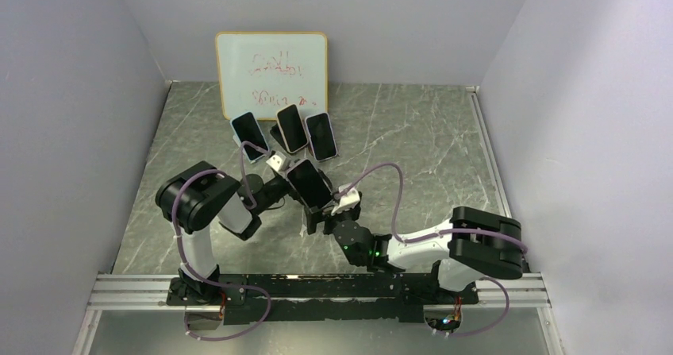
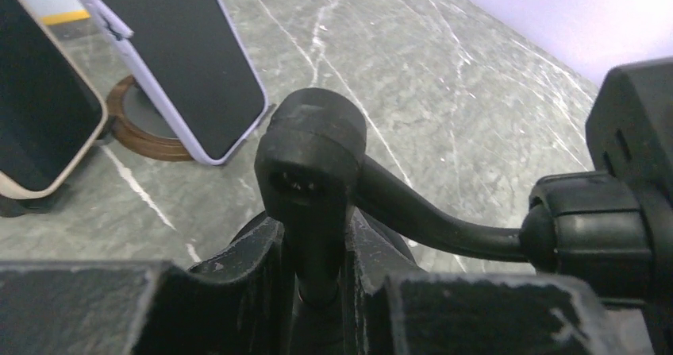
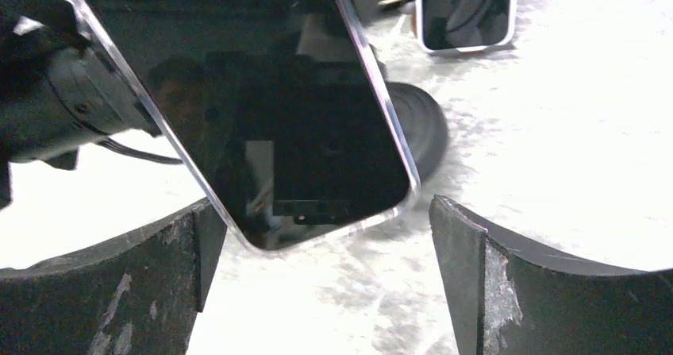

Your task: Place the phone on the phone stand

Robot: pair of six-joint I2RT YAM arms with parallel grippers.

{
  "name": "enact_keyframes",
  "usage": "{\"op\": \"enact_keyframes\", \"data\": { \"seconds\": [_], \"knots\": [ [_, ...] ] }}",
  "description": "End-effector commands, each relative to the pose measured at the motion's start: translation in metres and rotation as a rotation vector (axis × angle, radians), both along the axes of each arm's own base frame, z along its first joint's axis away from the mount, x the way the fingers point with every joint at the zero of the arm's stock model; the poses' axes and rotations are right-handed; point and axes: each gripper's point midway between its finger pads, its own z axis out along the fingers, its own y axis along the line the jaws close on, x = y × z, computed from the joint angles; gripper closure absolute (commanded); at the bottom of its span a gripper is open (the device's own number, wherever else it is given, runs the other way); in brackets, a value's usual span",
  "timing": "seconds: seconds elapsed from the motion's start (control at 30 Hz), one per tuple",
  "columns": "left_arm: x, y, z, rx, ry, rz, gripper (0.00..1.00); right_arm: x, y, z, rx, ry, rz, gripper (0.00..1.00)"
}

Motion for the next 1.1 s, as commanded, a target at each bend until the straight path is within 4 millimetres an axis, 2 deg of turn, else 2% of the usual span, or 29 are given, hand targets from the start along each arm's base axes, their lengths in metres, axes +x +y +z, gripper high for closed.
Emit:
{"op": "enact_keyframes", "data": {
  "seconds": [0.0, 0.17, 0.23, 0.33, 0.5, 0.67, 0.7, 0.77, 0.8, 0.83, 0.87, 1.0, 1.07],
  "knots": [
    [0.02, 0.016, 0.026, -0.076, -0.091, 0.093, 0.95, 0.007, -0.034, -0.001, -0.061, -0.031, -0.09, 0.0],
    [0.025, 0.01, 0.024, -0.052, -0.092, 0.075, 0.95, 0.003, -0.048, 0.008, -0.052, -0.06, -0.081, 0.0],
    [0.029, 0.003, 0.024, -0.037, -0.096, 0.047, 0.95, 0.003, -0.058, 0.014, -0.058, -0.091, -0.099, 0.0],
    [0.031, -0.012, 0.014, 0.02, -0.074, -0.032, 0.95, 0.0, -0.072, 0.028, -0.055, -0.156, -0.084, 0.0],
    [0.028, -0.032, 0.008, 0.07, -0.09, -0.162, 0.95, -0.009, -0.065, 0.052, -0.11, -0.251, 0.056, 0.0],
    [0.033, -0.036, 0.004, 0.073, -0.081, -0.166, 0.95, -0.006, -0.059, 0.052, -0.129, -0.22, 0.072, 0.0],
    [0.033, -0.04, 0.005, 0.07, -0.078, -0.179, 0.91, -0.006, -0.053, 0.052, -0.119, -0.214, 0.095, 0.0],
    [0.034, -0.04, 0.006, 0.07, -0.075, -0.178, 0.68, -0.003, -0.047, 0.052, -0.13, -0.21, 0.106, 0.0],
    [0.035, -0.038, 0.007, 0.072, -0.079, -0.165, 0.59, -0.002, -0.042, 0.051, -0.12, -0.194, 0.111, 0.0],
    [0.035, -0.036, 0.009, 0.072, -0.089, -0.15, 0.35, 0.001, -0.039, 0.049, -0.124, -0.177, 0.117, 0.0],
    [0.035, -0.033, 0.012, 0.074, -0.098, -0.132, 0.21, 0.003, -0.036, 0.046, -0.128, -0.16, 0.13, 0.0],
    [0.035, -0.019, 0.023, 0.078, -0.125, -0.064, 0.05, 0.007, -0.026, 0.044, -0.074, -0.118, 0.204, 0.0],
    [0.033, -0.012, 0.027, 0.083, -0.135, -0.032, 0.03, 0.011, -0.024, 0.045, -0.058, -0.104, 0.219, 0.0]
  ]
}}
